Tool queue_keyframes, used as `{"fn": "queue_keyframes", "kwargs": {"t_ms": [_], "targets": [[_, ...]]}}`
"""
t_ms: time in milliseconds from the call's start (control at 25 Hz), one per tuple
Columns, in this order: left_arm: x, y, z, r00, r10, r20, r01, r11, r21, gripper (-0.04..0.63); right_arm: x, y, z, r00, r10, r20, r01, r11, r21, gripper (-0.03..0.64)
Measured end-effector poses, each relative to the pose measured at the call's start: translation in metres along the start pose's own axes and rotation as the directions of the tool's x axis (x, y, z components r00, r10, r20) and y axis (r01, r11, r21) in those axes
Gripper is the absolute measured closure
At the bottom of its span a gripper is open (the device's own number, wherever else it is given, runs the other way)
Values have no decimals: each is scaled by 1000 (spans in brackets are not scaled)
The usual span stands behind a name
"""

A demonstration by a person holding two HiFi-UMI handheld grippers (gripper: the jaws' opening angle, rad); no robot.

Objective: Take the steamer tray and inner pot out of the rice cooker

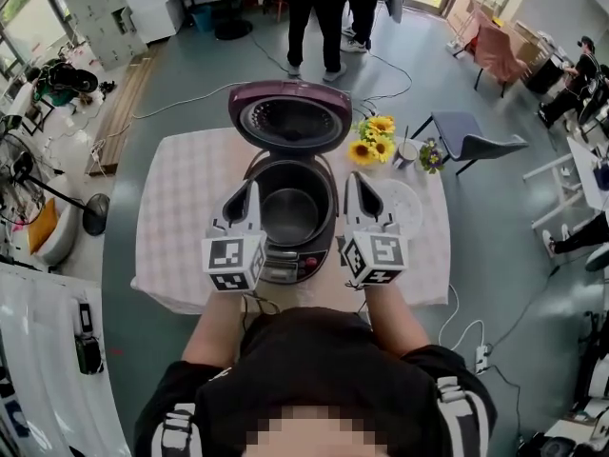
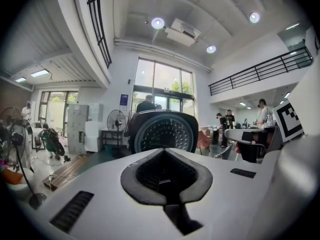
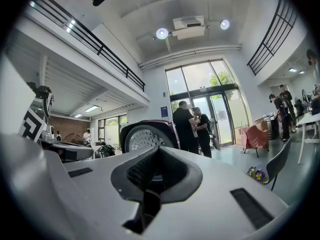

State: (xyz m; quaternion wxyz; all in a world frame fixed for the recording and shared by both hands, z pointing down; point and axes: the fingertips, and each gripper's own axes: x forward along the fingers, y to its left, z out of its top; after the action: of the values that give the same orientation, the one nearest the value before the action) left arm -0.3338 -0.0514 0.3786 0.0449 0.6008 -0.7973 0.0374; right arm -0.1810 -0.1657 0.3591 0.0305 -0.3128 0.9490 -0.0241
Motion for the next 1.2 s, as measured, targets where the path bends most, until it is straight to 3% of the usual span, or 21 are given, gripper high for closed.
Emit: {"fn": "queue_keyframes", "kwargs": {"t_ms": [360, 400, 440, 520, 600, 760, 960, 1200], "targets": [[1, 37, -8, 998, -55, -26, 55, 998, 15, 589, 15, 31, -12, 1000, 10, -22, -10, 1000, 29, 615], [4, 39, -8, 997, -67, -26, 67, 998, 14, 567, 18, 34, -13, 999, 24, -24, -23, 999, 41, 580], [6, 41, -9, 997, -77, -25, 77, 997, 13, 501, 20, 35, -14, 999, 36, -27, -34, 998, 52, 506], [9, 47, -13, 997, -78, -26, 79, 997, 12, 295, 24, 37, -20, 998, 42, -44, -39, 997, 65, 416], [10, 55, -20, 997, -66, -48, 67, 998, 12, 237, 26, 36, -29, 996, 31, -80, -26, 998, 63, 353], [16, 65, -41, 988, -73, -133, 72, 997, -8, 224, 31, 32, -48, 984, 6, -177, 1, 999, 43, 341], [23, 68, -72, 954, -98, -283, 94, 995, -28, 224, 36, 28, -83, 943, -2, -334, 15, 999, 38, 341], [35, 60, -117, 874, -140, -465, 156, 988, -3, 224, 41, 21, -131, 859, -7, -512, 10, 1000, 2, 341]]}}
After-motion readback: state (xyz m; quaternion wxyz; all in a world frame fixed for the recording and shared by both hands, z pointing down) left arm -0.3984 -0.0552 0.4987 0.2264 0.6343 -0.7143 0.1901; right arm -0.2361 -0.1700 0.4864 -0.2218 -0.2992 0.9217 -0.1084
